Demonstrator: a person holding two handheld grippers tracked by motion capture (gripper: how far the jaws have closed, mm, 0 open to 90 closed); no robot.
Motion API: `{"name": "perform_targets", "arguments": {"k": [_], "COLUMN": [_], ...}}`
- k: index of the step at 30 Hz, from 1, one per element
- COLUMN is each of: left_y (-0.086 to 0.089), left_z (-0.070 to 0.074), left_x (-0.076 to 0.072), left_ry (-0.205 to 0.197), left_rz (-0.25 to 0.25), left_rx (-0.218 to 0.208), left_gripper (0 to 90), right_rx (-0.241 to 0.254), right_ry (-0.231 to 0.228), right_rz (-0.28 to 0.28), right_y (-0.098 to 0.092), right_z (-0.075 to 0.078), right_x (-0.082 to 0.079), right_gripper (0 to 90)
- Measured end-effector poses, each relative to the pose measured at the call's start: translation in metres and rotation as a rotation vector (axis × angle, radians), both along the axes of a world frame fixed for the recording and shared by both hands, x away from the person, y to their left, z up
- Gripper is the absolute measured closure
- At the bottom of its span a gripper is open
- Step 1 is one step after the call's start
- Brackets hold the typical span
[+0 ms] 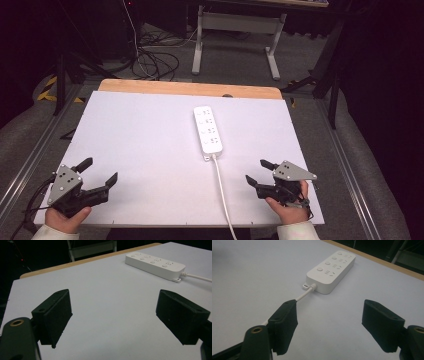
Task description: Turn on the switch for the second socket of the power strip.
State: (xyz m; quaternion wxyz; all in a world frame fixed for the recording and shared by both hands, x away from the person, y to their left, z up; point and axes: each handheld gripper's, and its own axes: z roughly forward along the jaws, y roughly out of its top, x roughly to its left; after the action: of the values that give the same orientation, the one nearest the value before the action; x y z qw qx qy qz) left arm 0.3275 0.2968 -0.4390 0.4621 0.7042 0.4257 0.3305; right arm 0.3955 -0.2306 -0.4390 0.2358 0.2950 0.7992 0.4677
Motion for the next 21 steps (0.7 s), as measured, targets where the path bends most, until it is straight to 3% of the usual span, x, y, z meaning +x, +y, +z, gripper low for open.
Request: {"name": "perform_targets", "arguments": {"k": [13,21], "left_y": [-0.0004,-0.0007], "left_z": [0.0022,0.0025], "left_x": [-0.0006,-0.0015], "left_ry": [0.021,0.014], "left_rz": [-0.006,-0.009], "left_rx": [-0.027,-0.006], "left_gripper": [13.7,13.6], "right_rx": [-0.004,-0.006], "right_ry": [0.012,0.015], "right_rz": [0.013,0.023], "right_y": [-0.0005,0.0002], "right_z": [-0.0004,0.0009], "right_x": [0.0013,0.0016], "right_gripper": [29.1,29.5]}}
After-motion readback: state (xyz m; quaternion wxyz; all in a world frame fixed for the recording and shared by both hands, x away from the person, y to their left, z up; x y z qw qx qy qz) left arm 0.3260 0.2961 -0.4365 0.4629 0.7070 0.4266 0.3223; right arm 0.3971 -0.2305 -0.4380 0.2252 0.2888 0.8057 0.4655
